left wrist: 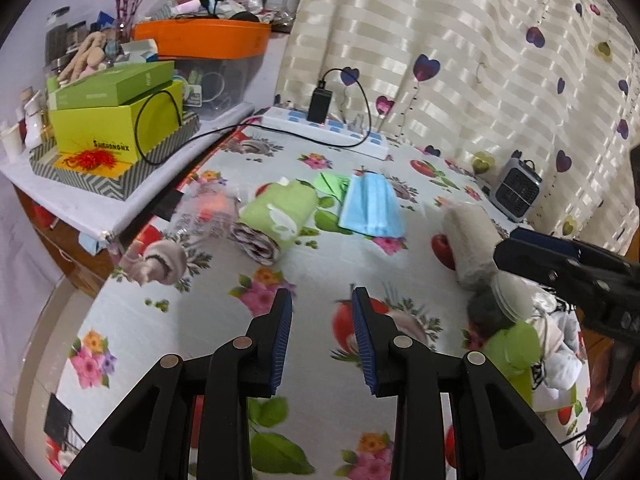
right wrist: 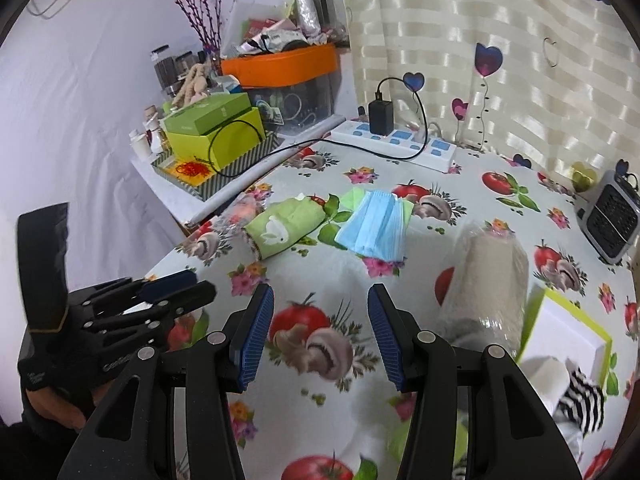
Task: Organize soft objects
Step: 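Move both open tools toward the blue face mask on the table, then close the right tool on the blue face mask while the left tool grasps the green rabbit towel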
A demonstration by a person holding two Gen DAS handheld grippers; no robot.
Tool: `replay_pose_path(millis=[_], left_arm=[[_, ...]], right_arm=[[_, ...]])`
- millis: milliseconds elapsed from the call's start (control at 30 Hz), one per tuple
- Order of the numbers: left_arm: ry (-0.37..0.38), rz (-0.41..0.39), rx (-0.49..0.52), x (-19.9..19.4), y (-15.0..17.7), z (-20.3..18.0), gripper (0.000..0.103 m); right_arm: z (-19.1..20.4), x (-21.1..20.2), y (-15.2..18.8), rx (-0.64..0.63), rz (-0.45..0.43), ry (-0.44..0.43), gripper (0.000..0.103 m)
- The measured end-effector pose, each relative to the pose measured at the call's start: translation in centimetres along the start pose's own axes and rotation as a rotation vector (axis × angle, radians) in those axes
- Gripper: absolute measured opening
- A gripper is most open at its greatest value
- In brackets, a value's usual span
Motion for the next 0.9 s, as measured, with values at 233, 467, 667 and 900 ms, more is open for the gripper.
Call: replay_pose_path(millis=[233, 467, 667, 900], left_arm=[[-0.016, -0.017, -0.004, 2.0, -2.4, 1.8, 0.033], [-0.027, -0.013, 0.003, 5.0, -4.8, 2.8, 0.034], [-0.029, -0.01, 0.034, 7.7, -6.5, 2.2, 0.035], [-0.041, 0.004, 0.069, 11.3, -8.0, 1.3, 0.036]], right_arm=[[-2.3, 3.5, -3.2, 0.052, 0.039, 0.014, 0.05], [-5.3, 7.7, -5.4, 0.161, 0.083, 0.009, 0.05], [-7.8, 11.3, -6.0, 0.238, 0.137, 0.027, 0.05], [-9.8, 14.7, -5.9, 0.273, 0.2, 0.067, 0.05]])
Point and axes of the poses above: each gripper's, at about its wrist camera, not at the fingertips, and x roughly the way its jaws point, z to its left, y to its underside, the point moved 4 cm from there along x, roughly the way its jaws point, and after that the axes turned 14 degrees about -y, right-handed, at the moved point
